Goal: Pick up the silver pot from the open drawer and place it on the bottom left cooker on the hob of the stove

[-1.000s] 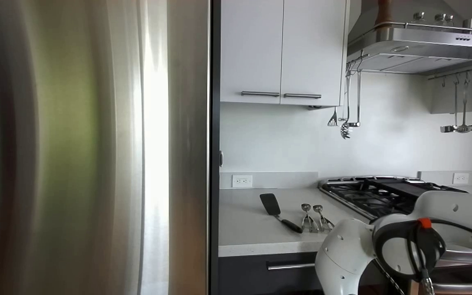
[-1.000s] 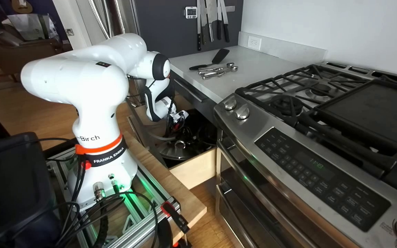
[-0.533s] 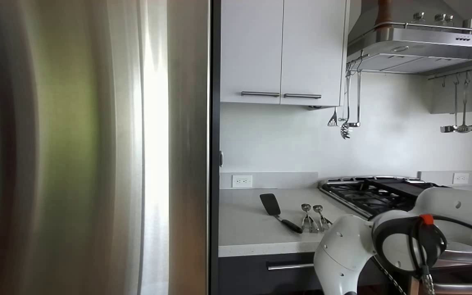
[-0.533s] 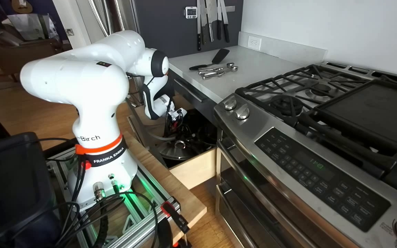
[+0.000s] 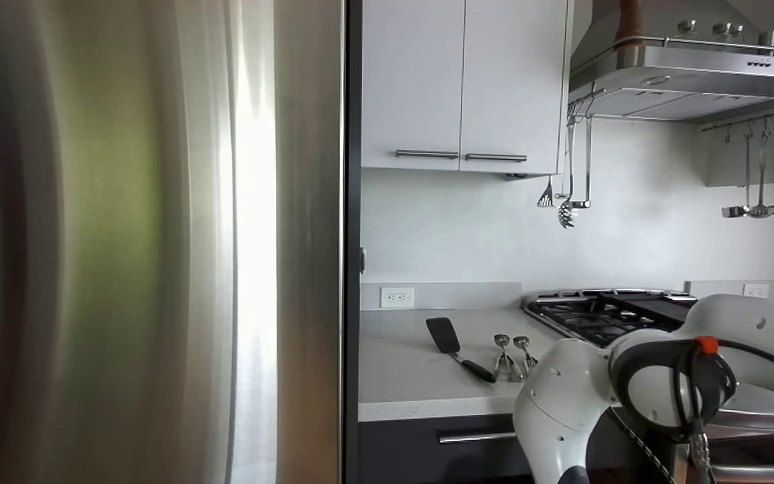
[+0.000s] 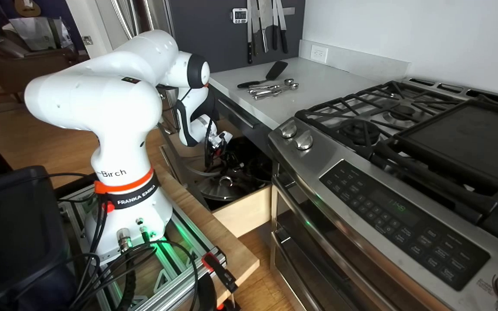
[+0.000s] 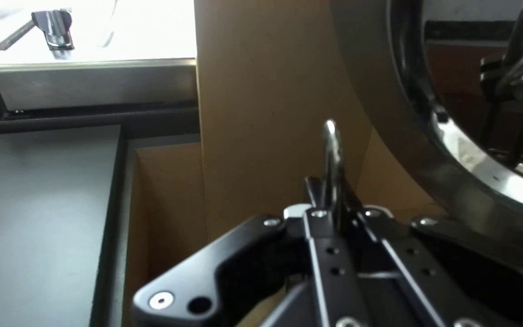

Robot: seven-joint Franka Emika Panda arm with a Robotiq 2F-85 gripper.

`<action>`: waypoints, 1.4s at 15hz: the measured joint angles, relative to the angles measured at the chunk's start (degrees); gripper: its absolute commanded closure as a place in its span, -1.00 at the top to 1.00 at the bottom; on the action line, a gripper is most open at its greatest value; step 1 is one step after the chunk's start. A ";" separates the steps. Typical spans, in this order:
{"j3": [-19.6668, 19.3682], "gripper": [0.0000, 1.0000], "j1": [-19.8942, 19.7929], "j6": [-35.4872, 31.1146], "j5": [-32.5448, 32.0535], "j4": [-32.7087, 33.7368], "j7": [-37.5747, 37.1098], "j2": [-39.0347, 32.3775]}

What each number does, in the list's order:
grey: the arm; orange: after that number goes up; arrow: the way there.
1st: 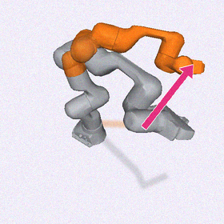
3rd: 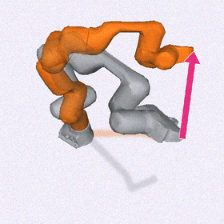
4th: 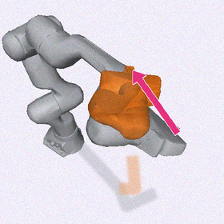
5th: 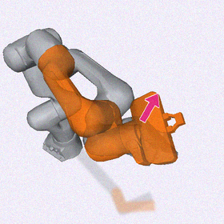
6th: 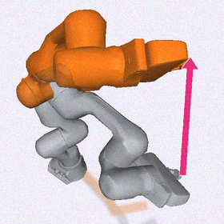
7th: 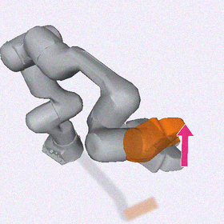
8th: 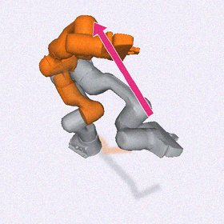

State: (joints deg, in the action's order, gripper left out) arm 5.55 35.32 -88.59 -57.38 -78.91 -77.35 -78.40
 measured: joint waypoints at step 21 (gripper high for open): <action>-0.04 -0.96 6.49 11.10 -0.65 -4.42 -1.44 3.71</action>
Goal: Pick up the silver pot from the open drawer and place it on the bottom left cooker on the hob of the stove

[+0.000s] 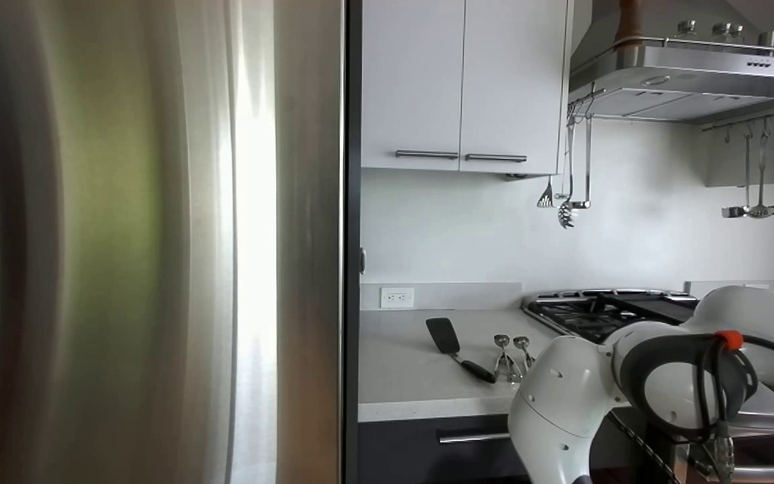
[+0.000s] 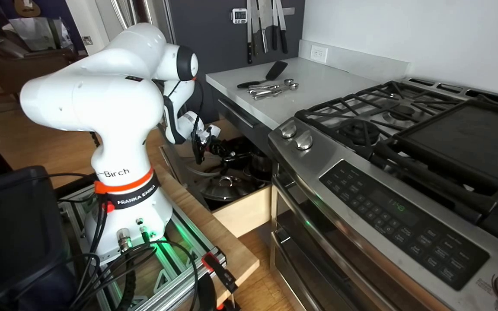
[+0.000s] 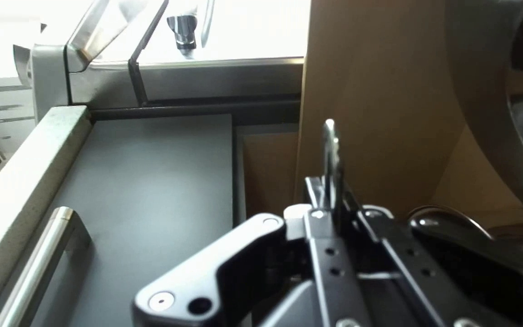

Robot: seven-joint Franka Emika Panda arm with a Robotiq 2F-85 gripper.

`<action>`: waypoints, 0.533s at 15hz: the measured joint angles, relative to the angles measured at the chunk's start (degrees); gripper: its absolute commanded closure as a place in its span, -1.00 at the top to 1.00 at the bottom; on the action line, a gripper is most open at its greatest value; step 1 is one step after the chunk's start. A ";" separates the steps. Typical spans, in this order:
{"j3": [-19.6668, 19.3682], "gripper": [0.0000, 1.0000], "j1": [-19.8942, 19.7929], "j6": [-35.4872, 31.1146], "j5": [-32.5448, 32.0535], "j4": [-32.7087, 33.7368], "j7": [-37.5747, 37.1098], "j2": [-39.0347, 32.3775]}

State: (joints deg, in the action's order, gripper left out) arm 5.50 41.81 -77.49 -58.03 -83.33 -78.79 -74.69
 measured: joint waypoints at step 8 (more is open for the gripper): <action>1.01 -0.96 1.92 0.25 -2.90 -2.41 5.09 2.23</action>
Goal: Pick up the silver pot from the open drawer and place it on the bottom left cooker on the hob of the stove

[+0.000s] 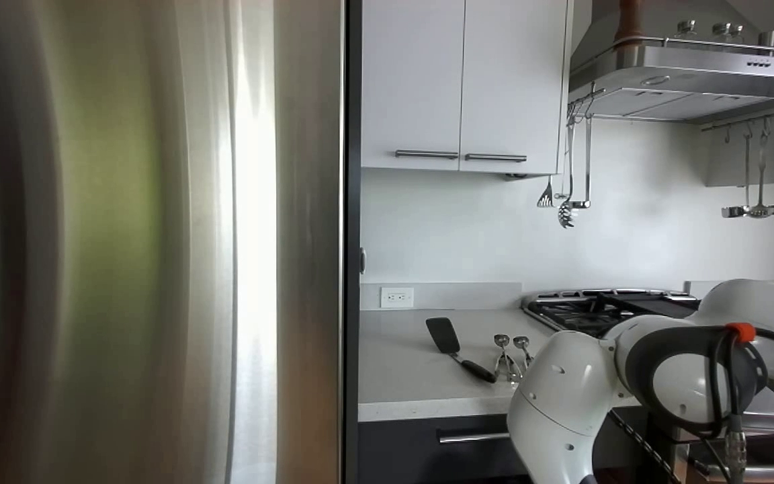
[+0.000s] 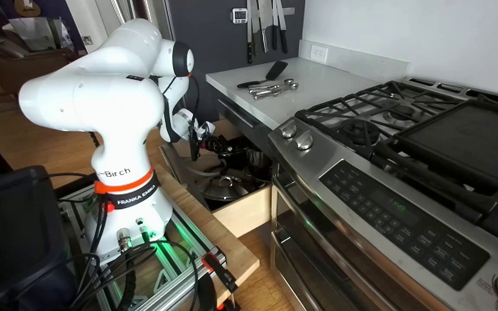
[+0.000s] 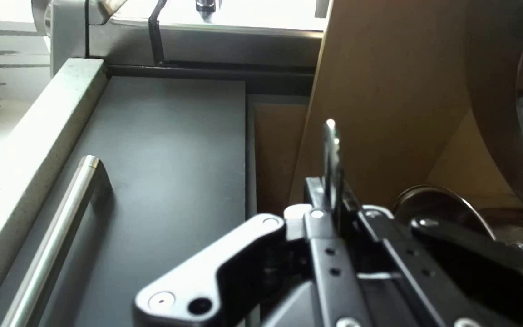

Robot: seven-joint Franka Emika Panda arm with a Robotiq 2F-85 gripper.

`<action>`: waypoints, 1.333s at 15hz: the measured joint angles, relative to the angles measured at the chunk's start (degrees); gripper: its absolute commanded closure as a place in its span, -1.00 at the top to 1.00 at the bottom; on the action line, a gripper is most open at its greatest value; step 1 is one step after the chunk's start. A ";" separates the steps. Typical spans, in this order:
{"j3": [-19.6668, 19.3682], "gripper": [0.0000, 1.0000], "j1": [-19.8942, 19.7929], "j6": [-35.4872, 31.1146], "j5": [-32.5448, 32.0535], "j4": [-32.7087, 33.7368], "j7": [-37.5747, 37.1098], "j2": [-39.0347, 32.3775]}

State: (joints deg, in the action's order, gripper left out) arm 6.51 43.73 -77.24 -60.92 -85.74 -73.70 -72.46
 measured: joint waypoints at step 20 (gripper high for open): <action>5.41 -0.96 -0.46 -0.12 0.31 -14.27 3.87 12.31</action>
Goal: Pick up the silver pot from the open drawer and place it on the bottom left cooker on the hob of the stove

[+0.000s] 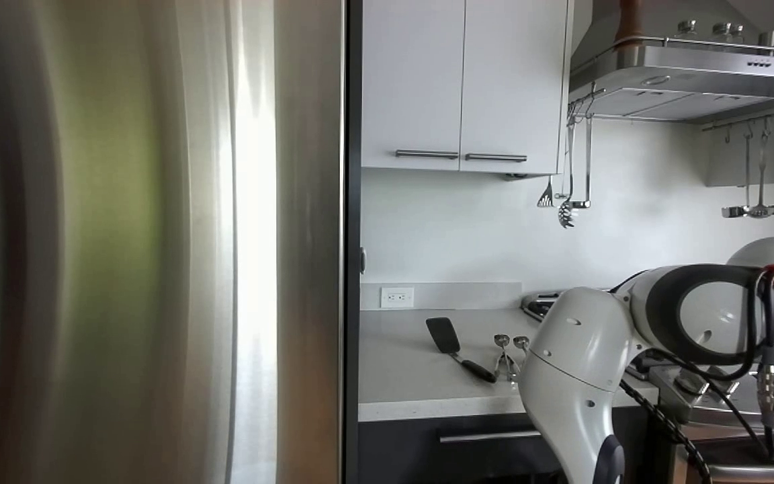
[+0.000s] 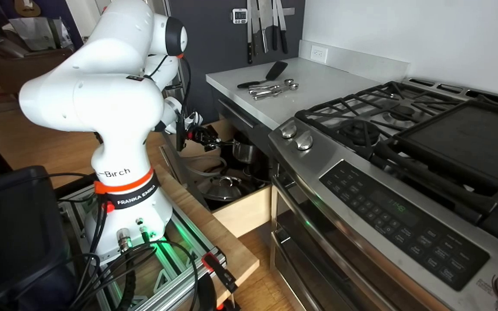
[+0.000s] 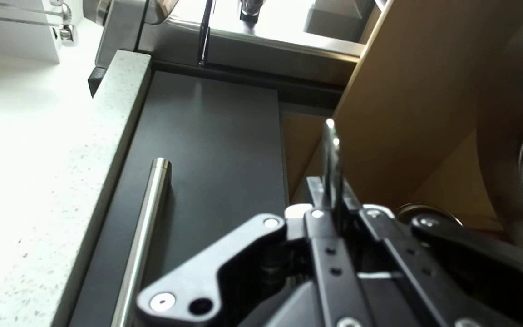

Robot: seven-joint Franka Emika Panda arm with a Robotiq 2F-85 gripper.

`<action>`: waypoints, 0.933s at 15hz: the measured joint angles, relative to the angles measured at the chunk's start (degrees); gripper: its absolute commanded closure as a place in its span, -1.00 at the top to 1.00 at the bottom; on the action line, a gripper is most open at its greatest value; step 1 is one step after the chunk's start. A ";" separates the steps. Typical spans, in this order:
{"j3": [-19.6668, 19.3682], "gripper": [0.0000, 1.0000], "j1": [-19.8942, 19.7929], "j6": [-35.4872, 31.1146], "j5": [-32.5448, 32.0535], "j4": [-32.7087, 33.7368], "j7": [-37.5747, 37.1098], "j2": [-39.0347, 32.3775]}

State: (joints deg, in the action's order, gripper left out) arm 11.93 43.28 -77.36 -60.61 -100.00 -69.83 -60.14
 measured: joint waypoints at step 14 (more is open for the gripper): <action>4.62 -0.96 -2.28 -1.07 0.68 -6.52 3.22 5.57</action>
State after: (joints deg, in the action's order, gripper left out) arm 16.55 41.00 -78.43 -59.93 -106.52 -66.62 -54.57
